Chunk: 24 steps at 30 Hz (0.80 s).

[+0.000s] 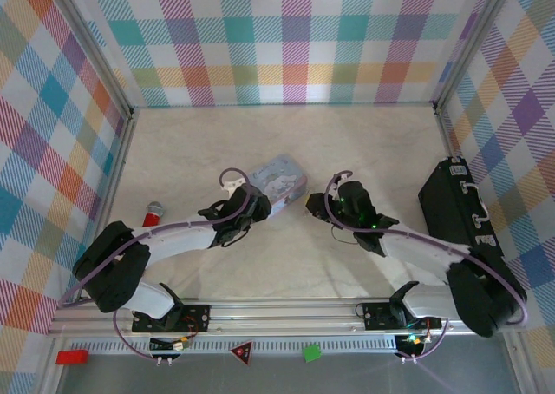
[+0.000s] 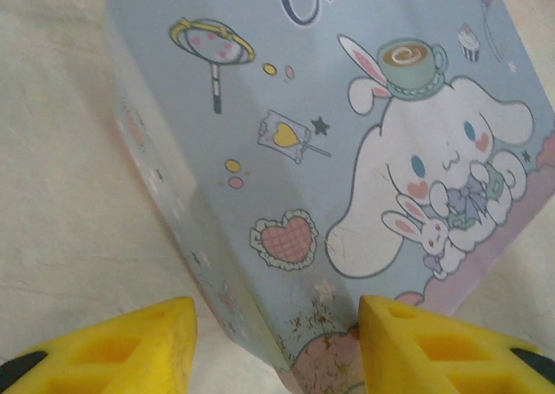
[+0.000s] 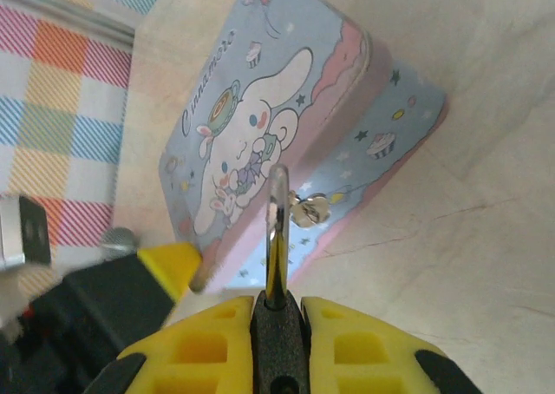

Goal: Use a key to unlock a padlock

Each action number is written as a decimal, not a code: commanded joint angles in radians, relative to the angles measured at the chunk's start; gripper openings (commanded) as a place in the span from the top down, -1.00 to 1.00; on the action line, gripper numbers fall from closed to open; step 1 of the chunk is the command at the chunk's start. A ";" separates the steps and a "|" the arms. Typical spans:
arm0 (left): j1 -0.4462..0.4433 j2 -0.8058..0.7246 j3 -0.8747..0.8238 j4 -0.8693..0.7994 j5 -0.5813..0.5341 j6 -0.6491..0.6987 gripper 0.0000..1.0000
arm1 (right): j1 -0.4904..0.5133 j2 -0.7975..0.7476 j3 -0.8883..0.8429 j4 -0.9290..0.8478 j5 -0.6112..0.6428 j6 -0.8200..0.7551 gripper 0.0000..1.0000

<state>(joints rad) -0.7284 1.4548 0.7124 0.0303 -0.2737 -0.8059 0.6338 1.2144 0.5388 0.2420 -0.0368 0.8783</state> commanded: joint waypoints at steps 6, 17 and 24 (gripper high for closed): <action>0.124 0.089 0.020 -0.145 0.011 0.099 -0.01 | -0.003 -0.148 0.061 -0.431 0.046 -0.394 0.98; 0.305 0.254 0.151 -0.131 0.133 0.166 0.02 | -0.002 -0.064 0.078 -0.501 -0.039 -0.465 0.97; 0.381 0.388 0.306 -0.154 0.148 0.215 0.03 | 0.007 -0.025 0.094 -0.538 -0.039 -0.479 0.96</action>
<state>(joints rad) -0.3943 1.7470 1.0142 0.0540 -0.1108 -0.6437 0.6346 1.1835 0.5877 -0.2710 -0.0574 0.4282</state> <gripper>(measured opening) 0.487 0.140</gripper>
